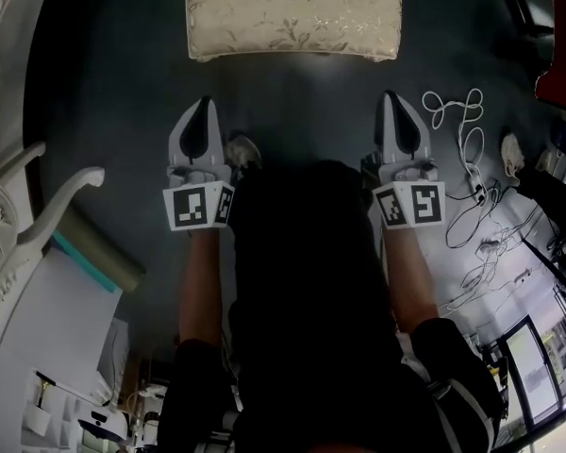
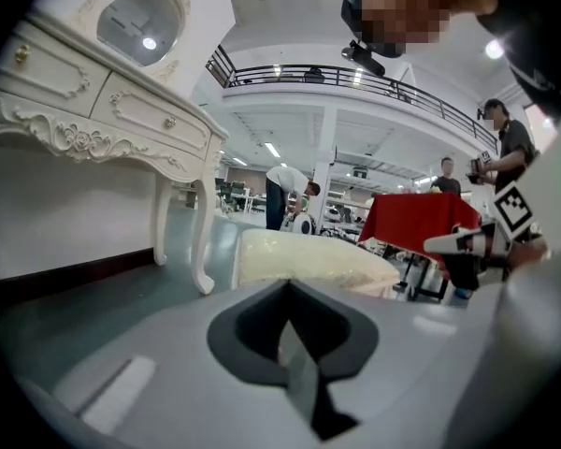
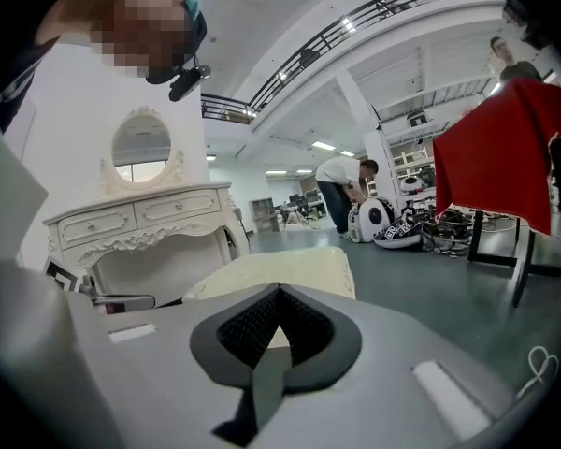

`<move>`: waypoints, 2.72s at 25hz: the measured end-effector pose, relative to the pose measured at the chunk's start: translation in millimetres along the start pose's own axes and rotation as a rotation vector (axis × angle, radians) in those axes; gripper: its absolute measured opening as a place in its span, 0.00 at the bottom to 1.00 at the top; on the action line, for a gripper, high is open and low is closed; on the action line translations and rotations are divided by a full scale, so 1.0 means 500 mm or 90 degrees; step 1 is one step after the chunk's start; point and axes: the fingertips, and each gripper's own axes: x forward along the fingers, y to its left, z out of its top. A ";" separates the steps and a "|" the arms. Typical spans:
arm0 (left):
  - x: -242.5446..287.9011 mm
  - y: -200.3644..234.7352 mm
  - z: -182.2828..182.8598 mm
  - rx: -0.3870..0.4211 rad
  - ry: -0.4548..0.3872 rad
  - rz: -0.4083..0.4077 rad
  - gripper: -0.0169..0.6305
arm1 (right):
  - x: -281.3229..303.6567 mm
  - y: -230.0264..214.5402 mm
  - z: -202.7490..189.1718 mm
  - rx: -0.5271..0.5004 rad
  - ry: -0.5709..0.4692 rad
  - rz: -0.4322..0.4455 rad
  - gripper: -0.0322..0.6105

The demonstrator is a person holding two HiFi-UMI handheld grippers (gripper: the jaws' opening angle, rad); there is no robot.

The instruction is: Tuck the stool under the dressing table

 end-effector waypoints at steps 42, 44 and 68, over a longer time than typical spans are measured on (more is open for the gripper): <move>0.089 0.108 -0.145 0.080 0.000 0.030 0.04 | 0.189 -0.179 -0.299 -0.095 0.085 0.063 0.64; 0.099 0.116 -0.170 0.073 0.015 0.027 0.08 | 0.207 -0.179 -0.303 -0.094 0.084 0.058 0.64; 0.245 0.118 -0.235 0.058 0.026 -0.046 0.56 | 0.286 -0.191 -0.306 -0.093 0.087 0.041 0.54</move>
